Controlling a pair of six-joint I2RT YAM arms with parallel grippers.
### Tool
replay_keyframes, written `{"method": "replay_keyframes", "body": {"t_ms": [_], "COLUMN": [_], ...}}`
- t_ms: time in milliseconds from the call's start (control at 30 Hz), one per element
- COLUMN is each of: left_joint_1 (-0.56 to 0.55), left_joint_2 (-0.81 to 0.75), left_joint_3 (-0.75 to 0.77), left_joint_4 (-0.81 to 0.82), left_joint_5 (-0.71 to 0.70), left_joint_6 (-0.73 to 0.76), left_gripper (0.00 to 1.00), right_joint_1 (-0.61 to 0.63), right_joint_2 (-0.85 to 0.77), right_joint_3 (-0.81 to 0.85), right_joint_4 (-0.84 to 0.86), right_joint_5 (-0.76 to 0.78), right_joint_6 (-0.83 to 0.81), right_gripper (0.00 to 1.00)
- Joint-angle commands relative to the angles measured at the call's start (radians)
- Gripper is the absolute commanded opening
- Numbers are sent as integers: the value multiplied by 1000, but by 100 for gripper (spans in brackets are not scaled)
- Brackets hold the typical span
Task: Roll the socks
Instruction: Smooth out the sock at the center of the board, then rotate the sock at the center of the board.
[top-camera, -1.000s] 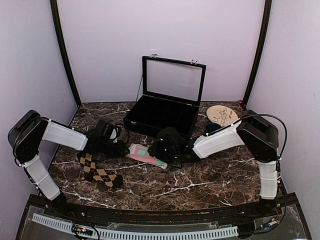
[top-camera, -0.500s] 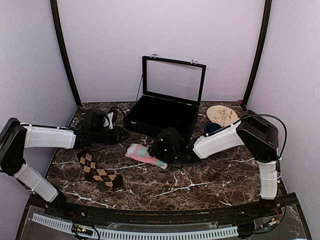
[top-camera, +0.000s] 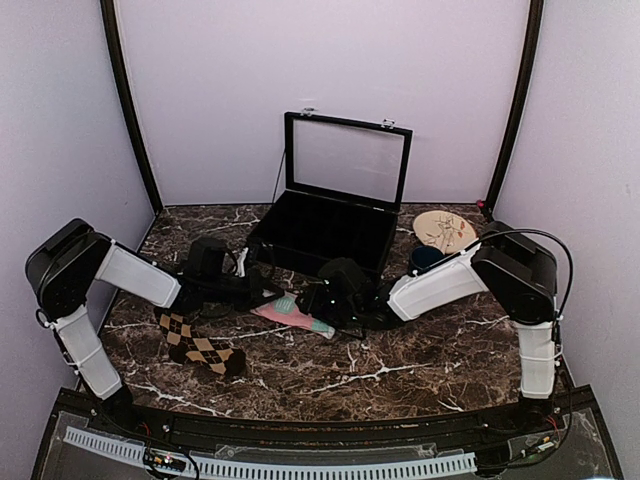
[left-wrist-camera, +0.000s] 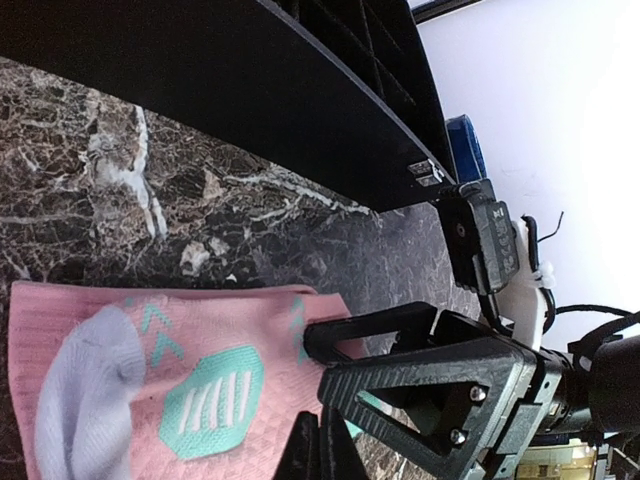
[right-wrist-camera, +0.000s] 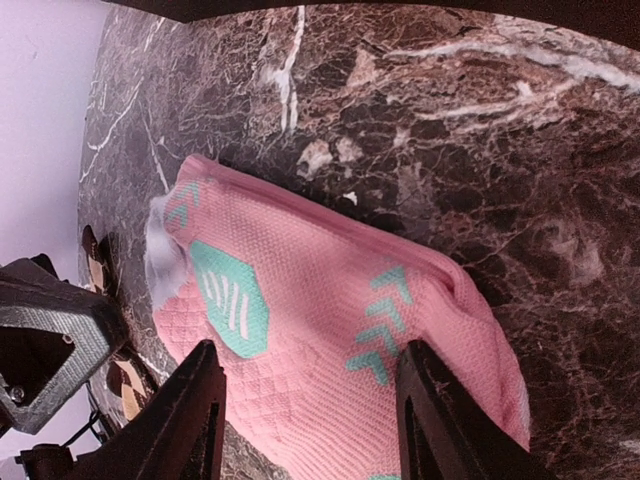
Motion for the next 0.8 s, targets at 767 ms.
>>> {"method": "replay_keyframes", "body": {"t_ms": [767], "left_joint_1": [-12], "left_joint_2": [186], "left_joint_3": [143], "left_joint_4": [-291], "left_joint_5": [-275], "left_joint_6": [-82], "left_gripper": [0], "right_joint_1": [-5], "right_joint_2": [24], "right_joint_3": [-137], "right_joint_4": [-27], "right_joint_5": [-21], "right_joint_6": [32], "right_gripper": [54]}}
